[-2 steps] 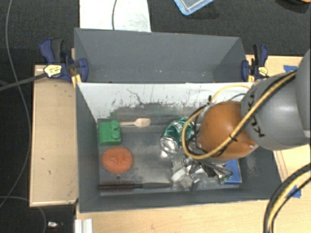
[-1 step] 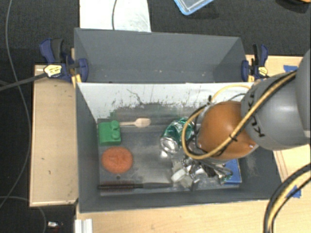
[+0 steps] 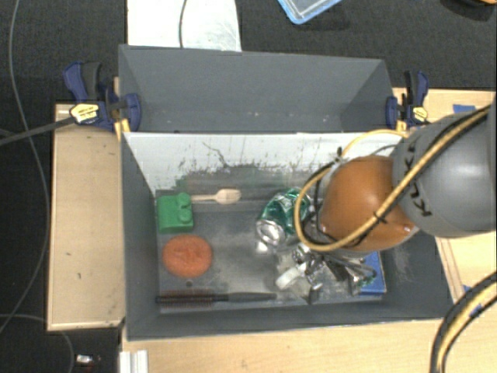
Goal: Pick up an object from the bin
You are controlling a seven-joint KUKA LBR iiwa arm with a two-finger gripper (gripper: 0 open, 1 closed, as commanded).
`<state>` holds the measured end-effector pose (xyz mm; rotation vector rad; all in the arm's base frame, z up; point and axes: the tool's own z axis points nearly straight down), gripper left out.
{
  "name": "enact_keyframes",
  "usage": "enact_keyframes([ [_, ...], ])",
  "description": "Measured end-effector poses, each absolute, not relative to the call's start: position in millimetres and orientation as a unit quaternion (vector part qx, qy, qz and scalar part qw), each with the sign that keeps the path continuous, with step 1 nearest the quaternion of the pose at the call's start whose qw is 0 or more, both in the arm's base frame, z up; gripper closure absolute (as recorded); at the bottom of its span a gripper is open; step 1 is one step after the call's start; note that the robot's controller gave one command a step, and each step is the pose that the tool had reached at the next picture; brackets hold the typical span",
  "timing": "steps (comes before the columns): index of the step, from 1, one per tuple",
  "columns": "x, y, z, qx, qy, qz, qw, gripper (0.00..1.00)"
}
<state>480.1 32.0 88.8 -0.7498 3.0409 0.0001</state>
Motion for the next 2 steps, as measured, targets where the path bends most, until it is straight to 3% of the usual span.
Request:
enact_keyframes([
  [1, 480.6, 32.0, 106.6, -0.238, 0.971, 0.0, 0.006, 1.0],
  [2, 479.1, 32.2, 153.7, -0.238, 0.971, 0.001, 0.003, 1.0],
])
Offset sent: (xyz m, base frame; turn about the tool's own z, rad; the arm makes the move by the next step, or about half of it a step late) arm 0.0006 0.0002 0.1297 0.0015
